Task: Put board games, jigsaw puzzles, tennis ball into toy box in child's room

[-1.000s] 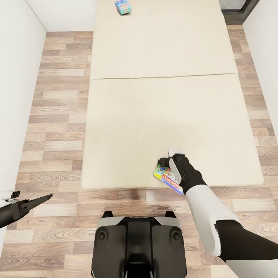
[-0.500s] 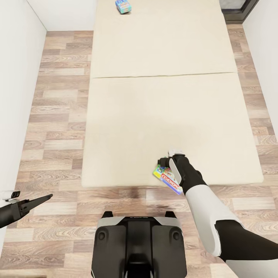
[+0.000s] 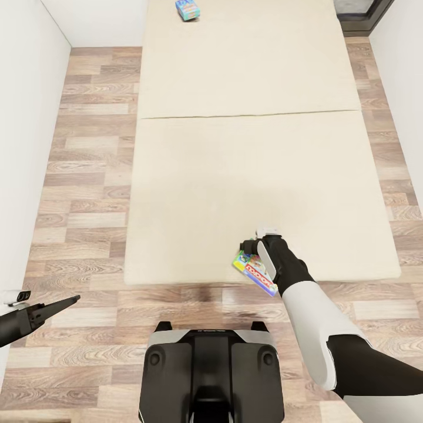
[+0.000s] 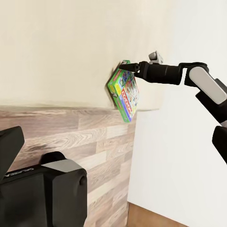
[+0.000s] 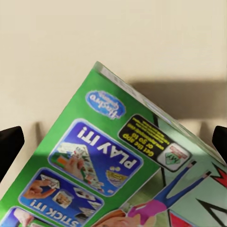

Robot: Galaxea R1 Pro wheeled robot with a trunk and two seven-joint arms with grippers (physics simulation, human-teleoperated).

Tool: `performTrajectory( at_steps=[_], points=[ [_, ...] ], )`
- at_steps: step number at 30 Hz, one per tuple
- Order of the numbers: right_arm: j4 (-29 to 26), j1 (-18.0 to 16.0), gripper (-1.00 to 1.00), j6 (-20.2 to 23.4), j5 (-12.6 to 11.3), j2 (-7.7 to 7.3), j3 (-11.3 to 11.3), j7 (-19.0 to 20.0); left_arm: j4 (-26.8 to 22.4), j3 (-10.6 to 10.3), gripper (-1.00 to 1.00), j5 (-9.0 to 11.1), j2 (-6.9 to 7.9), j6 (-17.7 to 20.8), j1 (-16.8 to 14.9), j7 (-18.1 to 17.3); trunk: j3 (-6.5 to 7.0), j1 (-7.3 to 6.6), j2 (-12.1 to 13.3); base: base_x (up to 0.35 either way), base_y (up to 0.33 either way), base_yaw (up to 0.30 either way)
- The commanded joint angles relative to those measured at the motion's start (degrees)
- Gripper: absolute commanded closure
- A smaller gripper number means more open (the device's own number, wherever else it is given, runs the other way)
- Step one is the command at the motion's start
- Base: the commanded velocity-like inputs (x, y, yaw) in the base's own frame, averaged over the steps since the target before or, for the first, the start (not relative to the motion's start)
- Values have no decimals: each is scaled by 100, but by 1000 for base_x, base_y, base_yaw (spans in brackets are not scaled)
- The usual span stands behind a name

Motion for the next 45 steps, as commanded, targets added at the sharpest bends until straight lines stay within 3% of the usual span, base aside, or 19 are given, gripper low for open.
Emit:
performTrajectory(
  at_steps=[1,31,37,45],
  points=[
    [-7,-2,-100,25,-9,6,-19,-19,-1,1,-100,-7,1,61,-1,-26,-6,3,-9,-7,0,0],
    [-85,-26,-100,51,-11,13,-60,-33,2,1,-100,-7,-7,65,-1,-26,-6,3,-9,-26,0,0],
    [-445,-29,-100,96,-17,15,-62,-22,4,1,-100,-8,-7,64,-1,-26,-6,3,-9,0,0,0],
    [-1107,-23,-100,487,-18,26,-46,-17,-1,1,-100,-9,-7,61,-1,-26,-6,3,-9,0,0,0]
  ],
)
